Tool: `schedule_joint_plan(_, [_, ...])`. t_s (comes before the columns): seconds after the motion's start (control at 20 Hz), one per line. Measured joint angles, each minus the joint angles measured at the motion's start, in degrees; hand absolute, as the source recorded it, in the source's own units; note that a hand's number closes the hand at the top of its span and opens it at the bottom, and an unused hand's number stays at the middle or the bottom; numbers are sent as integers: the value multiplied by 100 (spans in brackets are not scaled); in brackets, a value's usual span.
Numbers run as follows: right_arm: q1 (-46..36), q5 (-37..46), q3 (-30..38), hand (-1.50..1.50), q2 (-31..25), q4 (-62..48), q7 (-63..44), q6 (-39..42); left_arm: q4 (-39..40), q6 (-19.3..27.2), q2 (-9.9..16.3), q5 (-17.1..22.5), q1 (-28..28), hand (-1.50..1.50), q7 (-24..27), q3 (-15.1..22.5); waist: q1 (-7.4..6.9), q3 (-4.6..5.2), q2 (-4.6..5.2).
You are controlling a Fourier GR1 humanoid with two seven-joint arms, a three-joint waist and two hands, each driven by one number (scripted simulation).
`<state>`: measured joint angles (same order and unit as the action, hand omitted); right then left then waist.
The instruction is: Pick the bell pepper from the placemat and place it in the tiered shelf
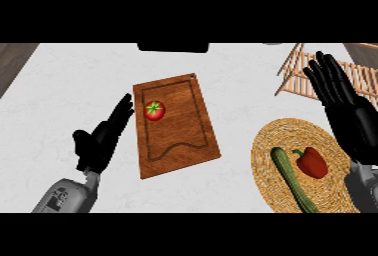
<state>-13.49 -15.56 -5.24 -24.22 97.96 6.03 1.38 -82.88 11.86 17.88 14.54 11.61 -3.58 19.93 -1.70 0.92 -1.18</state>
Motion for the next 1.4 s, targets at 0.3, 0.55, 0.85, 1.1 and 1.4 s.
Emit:
schedule_joint_plan(0.3, [13,-402,1037,150,-1059,-933,736,1164,303,95,214,289,-461,0,-312,-506,66,-87,136])
schedule_joint_plan(0.55, [272,305,1342,-150,-1954,-2402,867,1447,490,27,270,548,-589,0,-603,-698,-8,-107,245])
schedule_joint_plan(0.85, [96,638,1381,-150,-2529,-4192,2400,2770,570,-106,306,706,-573,0,-771,-847,-39,-129,203])
schedule_joint_plan(1.1, [-158,1072,1001,-150,-3015,-4594,2770,3315,676,-175,335,734,-568,0,-823,-948,-2,-125,165])
schedule_joint_plan(1.4, [-356,1318,533,-150,-3395,-4064,2408,3553,706,-251,373,738,-657,0,-838,-1067,83,-113,117])
